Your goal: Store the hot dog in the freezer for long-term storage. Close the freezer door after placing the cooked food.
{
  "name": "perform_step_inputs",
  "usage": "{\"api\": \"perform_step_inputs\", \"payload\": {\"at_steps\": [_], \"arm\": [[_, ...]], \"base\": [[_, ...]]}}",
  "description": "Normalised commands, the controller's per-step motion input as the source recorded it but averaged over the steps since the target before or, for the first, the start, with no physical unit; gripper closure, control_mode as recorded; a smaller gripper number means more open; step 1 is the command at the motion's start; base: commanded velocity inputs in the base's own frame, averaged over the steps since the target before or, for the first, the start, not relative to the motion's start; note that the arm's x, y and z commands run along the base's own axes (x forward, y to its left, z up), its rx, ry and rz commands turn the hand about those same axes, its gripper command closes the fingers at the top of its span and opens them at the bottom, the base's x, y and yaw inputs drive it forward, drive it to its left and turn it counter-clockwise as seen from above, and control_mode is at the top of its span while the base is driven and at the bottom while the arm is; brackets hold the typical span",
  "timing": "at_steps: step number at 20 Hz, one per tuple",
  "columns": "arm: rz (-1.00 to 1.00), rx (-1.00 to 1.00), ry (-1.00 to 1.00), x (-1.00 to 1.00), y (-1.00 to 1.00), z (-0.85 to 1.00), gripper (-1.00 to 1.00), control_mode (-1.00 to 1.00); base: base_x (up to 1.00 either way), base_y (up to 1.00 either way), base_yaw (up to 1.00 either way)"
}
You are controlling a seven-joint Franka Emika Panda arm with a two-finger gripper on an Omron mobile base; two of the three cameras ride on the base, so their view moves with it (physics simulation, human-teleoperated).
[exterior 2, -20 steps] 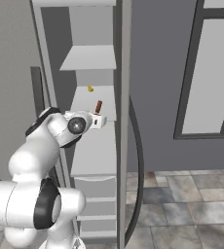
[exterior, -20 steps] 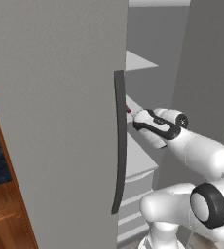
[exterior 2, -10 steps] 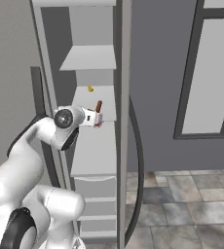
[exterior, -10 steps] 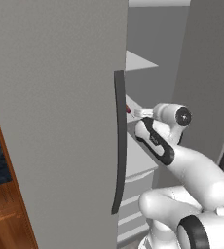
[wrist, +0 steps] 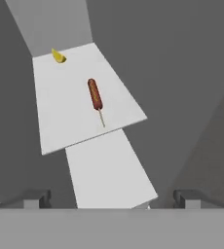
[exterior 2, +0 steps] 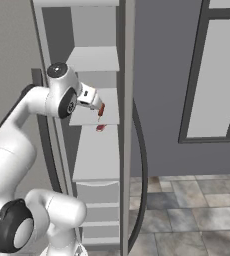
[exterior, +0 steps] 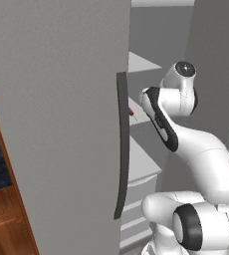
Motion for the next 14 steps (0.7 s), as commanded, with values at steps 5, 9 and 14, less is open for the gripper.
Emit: {"api": "perform_step_inputs", "payload": {"at_steps": [5, 9, 14], "arm": [[0.00, 0.00, 0.19, -0.95, 0.02, -0.05, -1.00, -1.00], [0.00, 0.00, 0.02, -1.00, 0.12, -0.14, -1.00, -1.00], [0.02, 0.00, 0.00, -0.91, 0.05, -0.18, -1.00, -1.00]], "base": [[0.00, 0.00, 0.00], [0.00, 0.00, 0.00], [0.00, 0.00, 0.00]]}}
